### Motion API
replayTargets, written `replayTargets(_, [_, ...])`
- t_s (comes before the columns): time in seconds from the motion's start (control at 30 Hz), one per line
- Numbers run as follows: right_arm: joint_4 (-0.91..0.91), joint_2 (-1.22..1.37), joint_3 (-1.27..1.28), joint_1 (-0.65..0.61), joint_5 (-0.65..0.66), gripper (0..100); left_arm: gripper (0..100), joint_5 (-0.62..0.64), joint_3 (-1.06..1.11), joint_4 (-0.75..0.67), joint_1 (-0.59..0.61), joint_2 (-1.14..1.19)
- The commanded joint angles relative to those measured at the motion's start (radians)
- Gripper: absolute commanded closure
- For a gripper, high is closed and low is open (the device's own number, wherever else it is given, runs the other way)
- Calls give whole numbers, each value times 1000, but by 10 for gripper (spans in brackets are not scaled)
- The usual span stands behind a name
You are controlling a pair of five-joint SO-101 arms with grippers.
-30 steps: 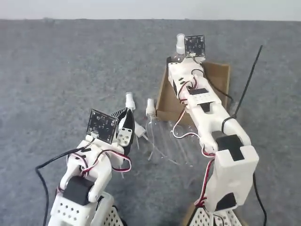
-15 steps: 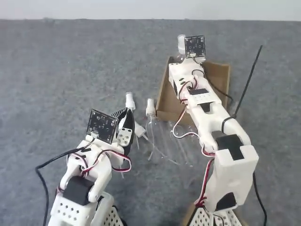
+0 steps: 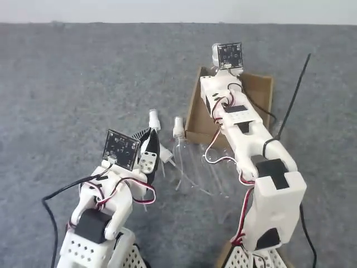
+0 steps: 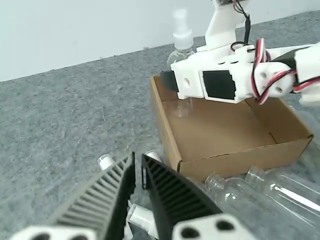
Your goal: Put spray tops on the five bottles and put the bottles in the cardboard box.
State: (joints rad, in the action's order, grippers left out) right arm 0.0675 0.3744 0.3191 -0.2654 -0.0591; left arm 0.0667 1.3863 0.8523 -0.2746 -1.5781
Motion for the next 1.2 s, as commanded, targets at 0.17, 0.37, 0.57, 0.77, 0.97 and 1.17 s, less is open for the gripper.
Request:
replayTargets(0.17, [-51, -101, -74, 7, 15, 775, 988, -8, -8, -28, -2, -18])
replayTargets(0.37, [-56, -148, -78, 5, 15, 776, 988, -8, -8, -28, -2, -14])
replayTargets(0.57, [-117, -234, -78, 13, 17, 776, 988, -8, -8, -28, -2, -15])
replayTargets(0.77, [-271, -421, -78, 5, 17, 777, 988, -8, -8, -28, -2, -14])
replayTargets(0.97, [-435, -573, -78, 8, 21, 777, 988, -8, -8, -28, -2, -14])
replayTargets(1.17, [-644, -707, -75, 5, 23, 777, 988, -8, -8, -28, -2, -15])
